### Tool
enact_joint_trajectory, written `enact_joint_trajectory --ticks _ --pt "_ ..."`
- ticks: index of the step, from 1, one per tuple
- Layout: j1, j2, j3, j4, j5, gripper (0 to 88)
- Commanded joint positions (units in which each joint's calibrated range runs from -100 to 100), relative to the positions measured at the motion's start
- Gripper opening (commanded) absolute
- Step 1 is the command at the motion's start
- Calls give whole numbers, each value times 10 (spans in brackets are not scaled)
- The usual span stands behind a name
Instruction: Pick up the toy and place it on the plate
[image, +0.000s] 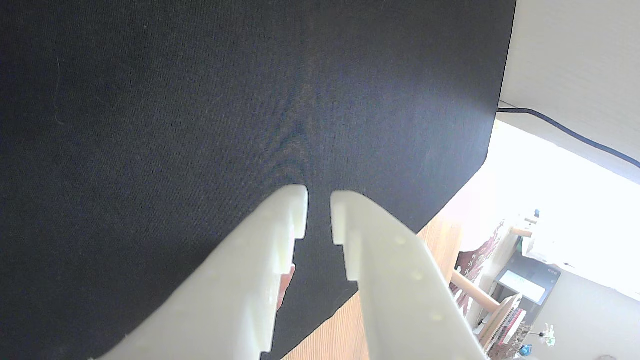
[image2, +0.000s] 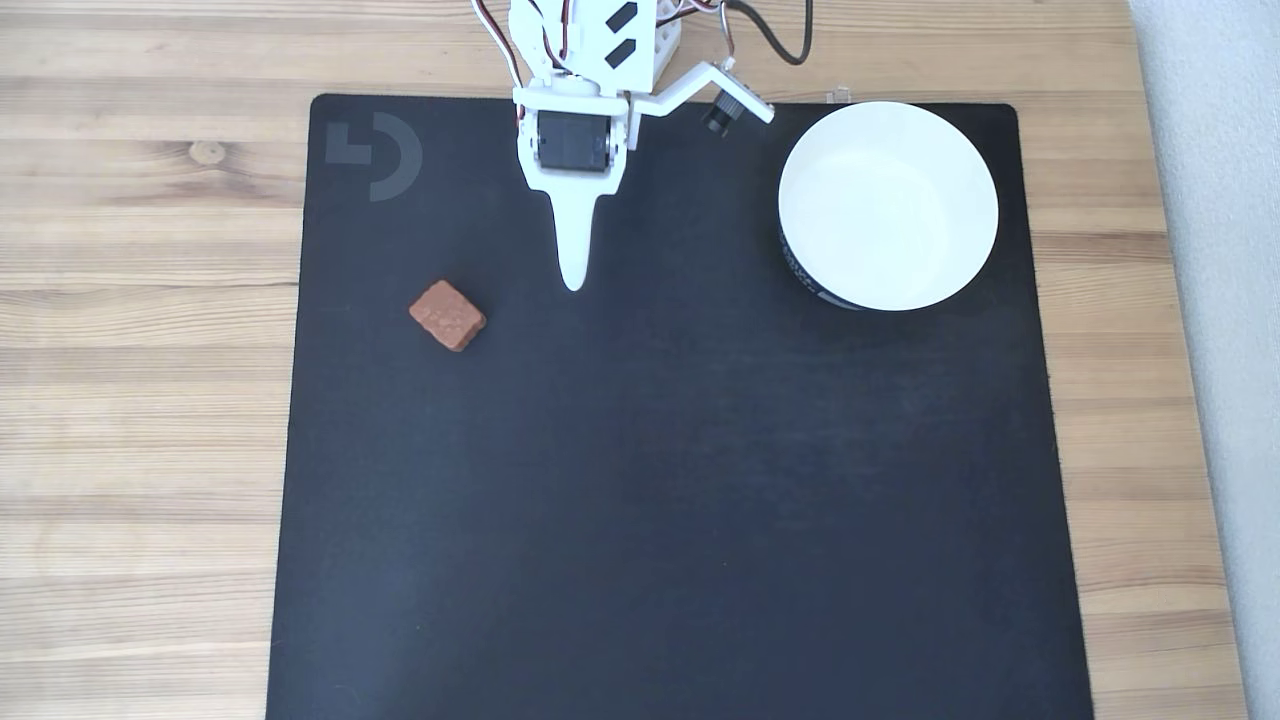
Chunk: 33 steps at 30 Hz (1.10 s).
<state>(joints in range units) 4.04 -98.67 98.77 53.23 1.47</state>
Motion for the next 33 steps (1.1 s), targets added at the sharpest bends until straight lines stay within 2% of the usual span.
enact_joint_trajectory --ticks 1,21,25,33 --pt "0 -7 6 1 -2 25" --pt "-6 -6 -14 8 -5 25" --pt "-6 -5 -33 9 -30 24" --pt "1 1 -47 16 -31 25"
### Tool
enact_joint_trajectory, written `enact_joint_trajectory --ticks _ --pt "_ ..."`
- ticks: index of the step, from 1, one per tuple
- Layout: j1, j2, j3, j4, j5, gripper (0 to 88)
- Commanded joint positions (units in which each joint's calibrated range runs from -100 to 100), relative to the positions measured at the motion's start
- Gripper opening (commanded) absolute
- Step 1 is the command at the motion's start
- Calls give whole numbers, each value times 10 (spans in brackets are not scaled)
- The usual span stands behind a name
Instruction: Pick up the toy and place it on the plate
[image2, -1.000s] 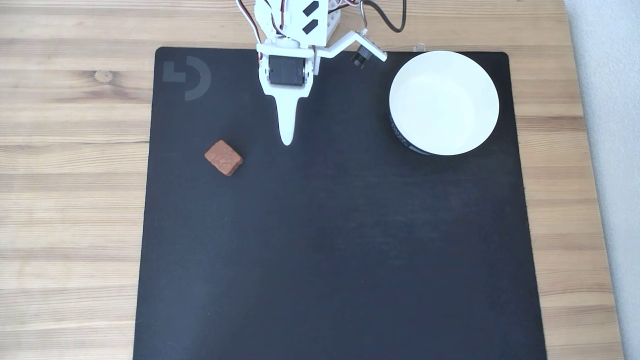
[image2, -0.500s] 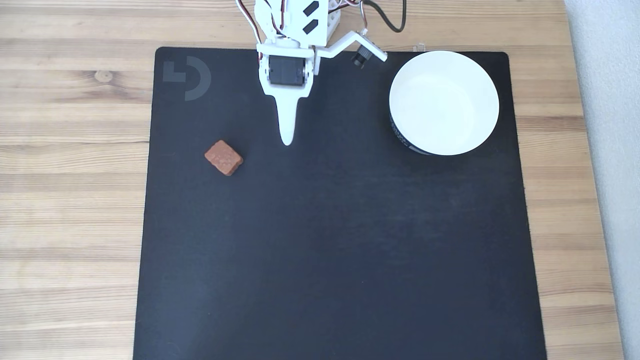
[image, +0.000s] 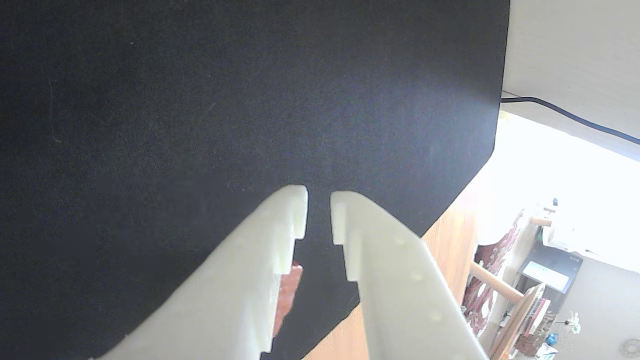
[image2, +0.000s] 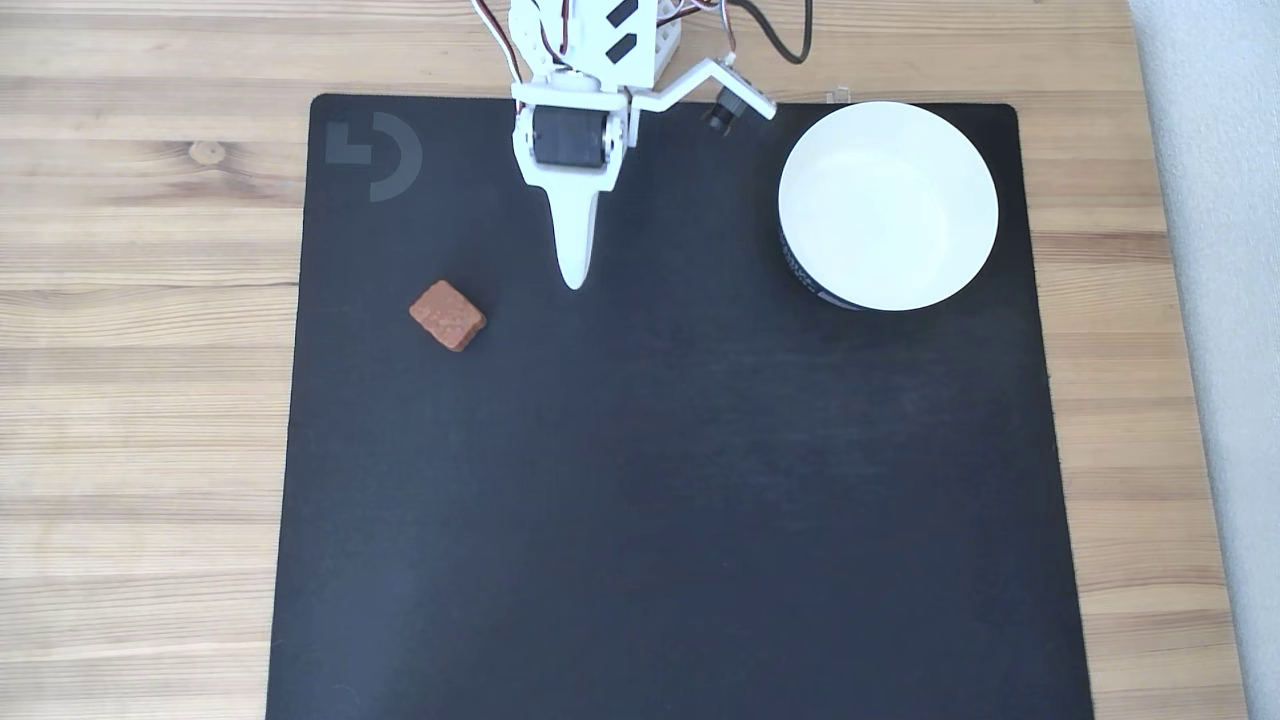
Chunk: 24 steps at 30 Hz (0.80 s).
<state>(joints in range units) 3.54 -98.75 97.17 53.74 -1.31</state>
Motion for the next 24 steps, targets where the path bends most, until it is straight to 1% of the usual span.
enact_joint_trajectory --ticks 1,5,6,9,10,14,15,16,19,20,24 --pt "7 22 -46 12 -10 25" --pt "27 108 -105 7 -13 25" --pt "36 169 -147 3 -15 25" --pt "42 263 -227 -13 -15 25" --pt "41 333 -293 -24 -15 24" --pt "42 504 -455 -26 -15 24" --pt "42 591 -538 -21 -15 24" --pt "43 634 -579 -20 -15 24" --pt "59 710 -650 -4 -15 24" --pt "84 751 -697 19 -19 24" --pt "134 800 -750 38 -21 24"
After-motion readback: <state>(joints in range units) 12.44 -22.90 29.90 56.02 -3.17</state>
